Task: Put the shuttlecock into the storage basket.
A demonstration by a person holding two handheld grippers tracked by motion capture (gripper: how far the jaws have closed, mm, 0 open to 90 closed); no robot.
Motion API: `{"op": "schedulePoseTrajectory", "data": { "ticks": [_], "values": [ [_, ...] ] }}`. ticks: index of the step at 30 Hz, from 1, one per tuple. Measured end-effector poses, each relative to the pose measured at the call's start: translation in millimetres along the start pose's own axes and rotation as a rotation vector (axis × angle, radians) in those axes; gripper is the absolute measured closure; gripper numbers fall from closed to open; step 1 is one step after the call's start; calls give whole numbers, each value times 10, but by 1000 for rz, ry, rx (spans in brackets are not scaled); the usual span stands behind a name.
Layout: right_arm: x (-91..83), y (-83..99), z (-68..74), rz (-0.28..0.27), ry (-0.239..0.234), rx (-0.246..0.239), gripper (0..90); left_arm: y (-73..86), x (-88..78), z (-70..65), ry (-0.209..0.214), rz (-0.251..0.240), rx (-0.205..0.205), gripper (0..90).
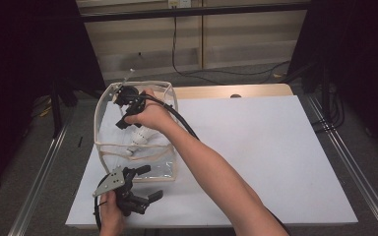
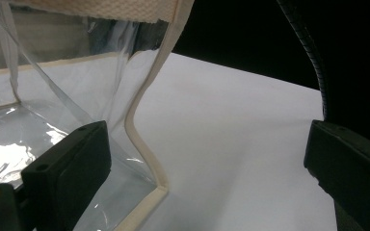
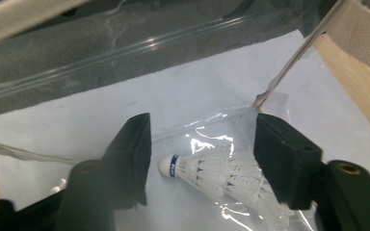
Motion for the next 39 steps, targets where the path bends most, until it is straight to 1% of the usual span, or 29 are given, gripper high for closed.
{"op": "schedulePoseTrajectory", "data": {
  "ticks": [4,6,8,10,12,14,17,22,32,35,39],
  "values": [
    [-75,-31,-5,-3,-4,6,311,-1,-1,-1,-1,-2,-2,27],
    [-115,-42,-4,-9,-18,14,305,-1,-2,-1,-1,-1,-1,28],
    [-157,-46,2,-3,-24,17,253,1,-1,0,1,1,0,28],
    [-197,-49,2,-2,-30,16,243,2,3,0,1,4,2,28],
    [-240,-50,0,-5,-26,19,205,3,4,-1,1,4,1,28],
    [-287,-44,-7,-3,-29,29,187,2,2,-2,-3,3,1,28],
    [-354,-47,-13,-17,-32,39,167,1,-2,-2,-5,4,2,28],
    [-452,-32,3,-20,-38,42,128,0,-3,-3,-5,3,2,28],
    [-649,13,-5,-46,-34,45,90,-4,-4,-3,-8,3,4,28],
    [-698,34,-7,-44,-27,42,81,-4,-4,-3,-3,3,3,28],
    [-769,60,-3,-53,-30,46,72,-2,-4,-3,-5,5,4,28]
  ]
}}
Point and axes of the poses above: each handheld gripper's, and its own axes: x roughly forward along the jaws, y roughly out of its underside, z roughly to its left, the point moved 4 cm from there along x, roughly forward along the jaws, and after that the axes turned 5 degrees about -x, right-handed, at the moved point
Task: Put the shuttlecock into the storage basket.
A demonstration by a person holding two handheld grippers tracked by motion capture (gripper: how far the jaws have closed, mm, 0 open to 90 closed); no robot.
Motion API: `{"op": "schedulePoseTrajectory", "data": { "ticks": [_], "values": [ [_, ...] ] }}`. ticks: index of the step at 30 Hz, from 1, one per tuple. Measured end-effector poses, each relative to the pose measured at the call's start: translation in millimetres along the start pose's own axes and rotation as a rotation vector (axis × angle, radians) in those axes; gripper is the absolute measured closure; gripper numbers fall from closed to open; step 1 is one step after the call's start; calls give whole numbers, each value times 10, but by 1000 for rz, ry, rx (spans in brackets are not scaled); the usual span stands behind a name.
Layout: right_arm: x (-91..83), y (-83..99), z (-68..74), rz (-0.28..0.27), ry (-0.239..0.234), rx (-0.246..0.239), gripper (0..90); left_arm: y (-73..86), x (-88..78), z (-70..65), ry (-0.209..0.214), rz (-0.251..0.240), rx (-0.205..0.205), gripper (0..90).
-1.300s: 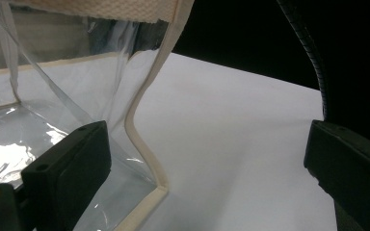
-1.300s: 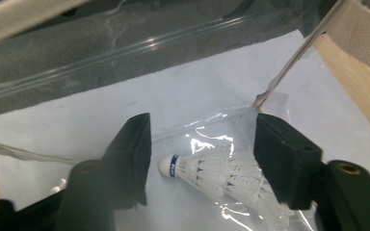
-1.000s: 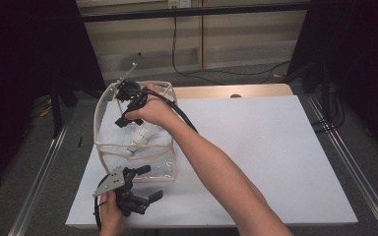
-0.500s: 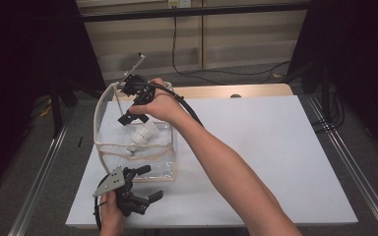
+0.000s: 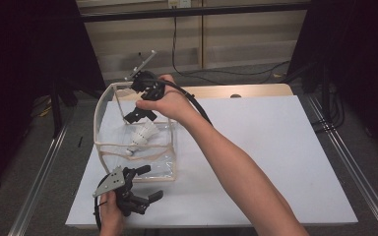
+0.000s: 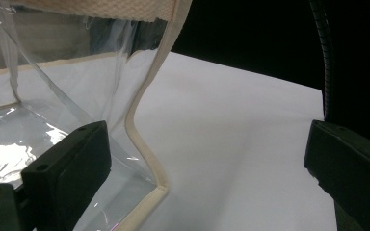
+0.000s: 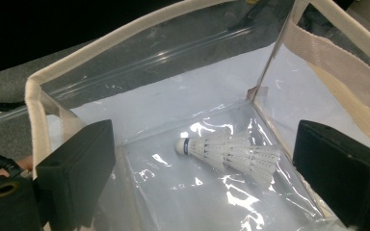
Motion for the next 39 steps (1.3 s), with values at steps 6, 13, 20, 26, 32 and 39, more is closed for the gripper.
{"op": "schedulePoseTrajectory", "data": {
  "ticks": [6,13,20,26,32,39],
  "values": [
    [-91,59,-19,-5,5,0,60,-2,0,-1,-2,1,1,28],
    [-204,108,-35,-18,2,8,46,0,4,0,-3,4,2,28],
    [-289,154,-26,-23,7,2,47,-8,-3,-1,-9,1,6,28],
    [-339,183,-12,-26,4,-3,48,-9,-7,0,-14,4,9,27],
    [-393,225,-8,-22,3,-5,49,-12,-5,-6,-12,1,7,28],
    [-467,274,-18,-22,8,-2,49,-10,-3,-3,-13,4,10,27]
  ]
}}
Point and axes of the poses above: each handheld gripper's, and its own axes: x roughly forward along the jaws, y roughly out of its underside, z roughly to its left, the point moved 4 cm from there along x, roughly forward along the jaws, and after that the axes turned 5 degrees about -x, right-handed, at the moved point
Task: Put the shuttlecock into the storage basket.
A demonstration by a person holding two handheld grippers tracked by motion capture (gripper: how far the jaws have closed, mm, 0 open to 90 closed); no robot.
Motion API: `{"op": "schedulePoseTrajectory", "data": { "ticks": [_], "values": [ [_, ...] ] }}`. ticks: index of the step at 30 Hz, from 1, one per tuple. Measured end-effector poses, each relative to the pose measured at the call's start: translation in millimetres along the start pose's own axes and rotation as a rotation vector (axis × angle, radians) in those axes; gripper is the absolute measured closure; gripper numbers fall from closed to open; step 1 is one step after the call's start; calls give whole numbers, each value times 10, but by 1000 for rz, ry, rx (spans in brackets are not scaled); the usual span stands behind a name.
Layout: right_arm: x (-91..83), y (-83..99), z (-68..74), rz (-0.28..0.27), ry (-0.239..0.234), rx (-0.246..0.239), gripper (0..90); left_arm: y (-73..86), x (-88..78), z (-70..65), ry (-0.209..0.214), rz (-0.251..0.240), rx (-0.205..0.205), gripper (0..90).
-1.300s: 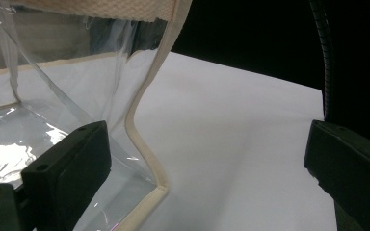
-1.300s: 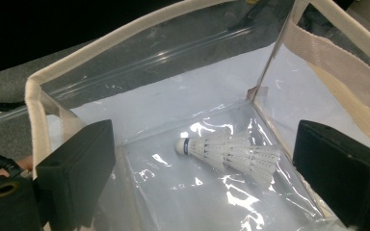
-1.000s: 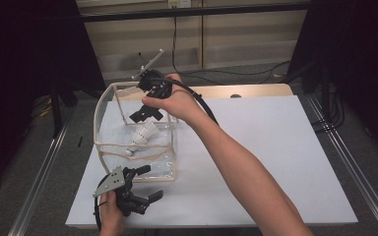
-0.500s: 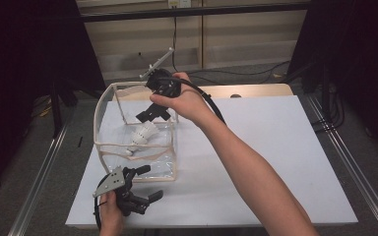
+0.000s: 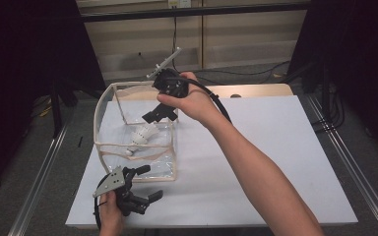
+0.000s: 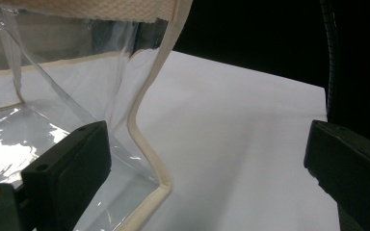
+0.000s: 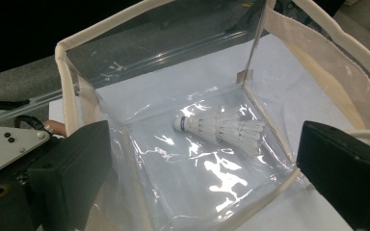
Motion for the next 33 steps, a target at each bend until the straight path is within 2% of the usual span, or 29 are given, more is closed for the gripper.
{"op": "schedulePoseTrajectory", "data": {
  "ticks": [33],
  "values": [
    [-296,276,-1,-7,12,10,52,-2,-3,-5,2,7,8,28]
  ]
}}
Point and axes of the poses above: each handheld gripper's, and its own axes: x roughly forward along the jaws, y roughly out of its underside, z roughly to its left, the point moved 4 cm from there along x, roughly forward along the jaws, and after that the axes turned 5 degrees about -x, right-handed, at the moved point
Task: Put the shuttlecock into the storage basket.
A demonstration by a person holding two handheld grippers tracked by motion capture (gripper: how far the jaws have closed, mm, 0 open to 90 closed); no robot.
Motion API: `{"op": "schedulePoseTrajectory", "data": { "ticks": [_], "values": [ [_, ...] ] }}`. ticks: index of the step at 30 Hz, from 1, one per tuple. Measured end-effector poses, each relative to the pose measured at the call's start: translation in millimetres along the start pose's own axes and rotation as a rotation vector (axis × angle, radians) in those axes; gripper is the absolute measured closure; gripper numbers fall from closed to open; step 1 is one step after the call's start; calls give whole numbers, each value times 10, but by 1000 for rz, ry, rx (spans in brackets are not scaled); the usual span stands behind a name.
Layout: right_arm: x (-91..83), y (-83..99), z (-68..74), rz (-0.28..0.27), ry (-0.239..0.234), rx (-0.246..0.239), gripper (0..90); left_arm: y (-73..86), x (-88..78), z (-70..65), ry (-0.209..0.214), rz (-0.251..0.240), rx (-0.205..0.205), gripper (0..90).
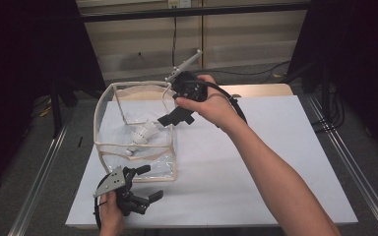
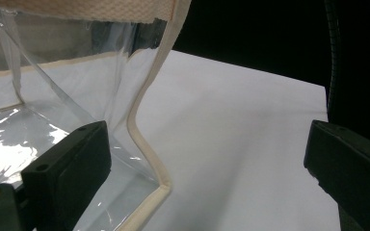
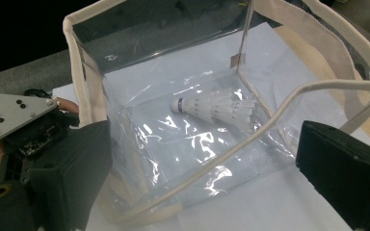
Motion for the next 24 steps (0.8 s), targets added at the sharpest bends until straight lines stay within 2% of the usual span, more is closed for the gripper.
{"op": "schedulePoseTrajectory", "data": {
  "ticks": [5,24],
  "values": [
    [-48,35,13,-7,-1,0,51,-4,-15,-6,-8,-3,4,28],
    [-143,364,99,-12,-15,-7,53,1,-18,-6,-10,4,8,28]
  ]
}}
Point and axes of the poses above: each handheld gripper's, and its own axes: x roughly forward along the jaws, y roughly out of its underside, z roughly to its left, the point moved 4 cm from there along x, roughly forward along the jaws, and after that the axes turned 5 degrees about -x, right-handed, at the moved point
